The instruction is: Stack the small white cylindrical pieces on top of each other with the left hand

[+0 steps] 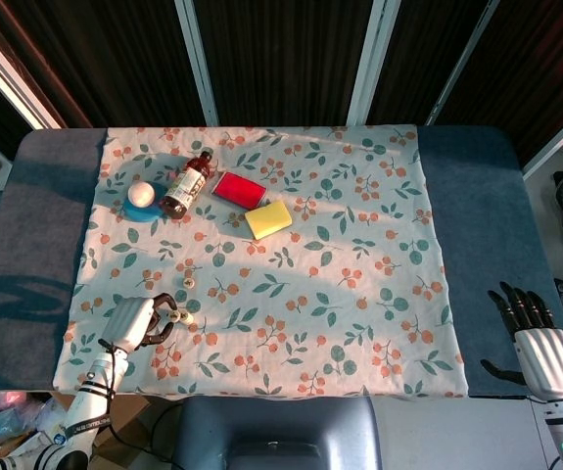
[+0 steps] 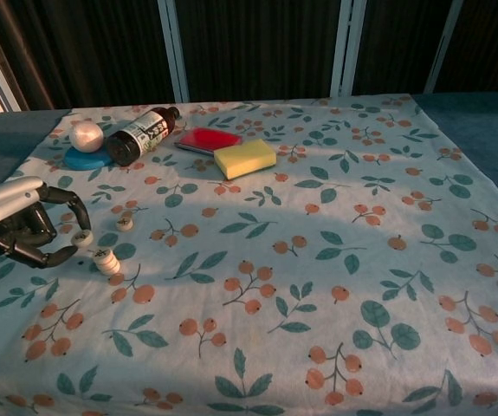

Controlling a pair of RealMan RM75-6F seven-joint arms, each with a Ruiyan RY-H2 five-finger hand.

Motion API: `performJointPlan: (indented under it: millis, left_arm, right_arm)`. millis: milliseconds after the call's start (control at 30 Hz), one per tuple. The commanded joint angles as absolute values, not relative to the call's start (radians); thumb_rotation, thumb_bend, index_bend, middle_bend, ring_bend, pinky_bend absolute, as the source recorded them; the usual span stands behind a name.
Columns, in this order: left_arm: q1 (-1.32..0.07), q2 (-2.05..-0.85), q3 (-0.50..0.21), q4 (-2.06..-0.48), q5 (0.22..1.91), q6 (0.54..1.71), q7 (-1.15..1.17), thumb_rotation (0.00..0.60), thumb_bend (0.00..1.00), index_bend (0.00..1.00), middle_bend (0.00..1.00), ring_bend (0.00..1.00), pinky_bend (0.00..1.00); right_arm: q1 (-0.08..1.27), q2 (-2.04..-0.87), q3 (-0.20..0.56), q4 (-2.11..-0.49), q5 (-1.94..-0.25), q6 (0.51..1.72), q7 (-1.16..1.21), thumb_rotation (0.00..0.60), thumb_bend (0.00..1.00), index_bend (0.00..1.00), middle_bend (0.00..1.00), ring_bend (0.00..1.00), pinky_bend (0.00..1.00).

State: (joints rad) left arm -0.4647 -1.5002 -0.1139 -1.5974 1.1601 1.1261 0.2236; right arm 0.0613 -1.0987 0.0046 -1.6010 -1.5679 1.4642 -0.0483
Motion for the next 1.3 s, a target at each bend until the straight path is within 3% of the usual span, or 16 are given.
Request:
performJointPlan:
  millis: [33,700,1300]
  left_arm:
    - [-0.469,-1.518,-0.112,-1.575,1.162,1.124,0.232,0.600,0.40,0.50,1.00,1.00,1.00]
    - [-0.485,-1.606,-0.130,-1.475,1.150,1.132,0.273,0.600,0.40,0.50,1.00,1.00,1.00]
    - [-0.479,-1.612,-0.119,-1.470,1.158,1.132,0.292,0.600,0.40,0.49,1.00,1.00,1.00]
  right_arm:
    - [0.061,-1.099,0.004,-1.600,-1.568,1.464,-0.048,0.600,0.15,0.00,0.00,0.00,0.00]
    - [0.062,-1.098,0.004,-1.600,-1.567,1.463,-0.047,0.600,0.15,0.00,0.00,0.00,0.00]
    - [0.061,-1.098,0.005,-1.599,-1.567,1.464,-0.048,0.600,0.15,0.00,0.00,0.00,0.00]
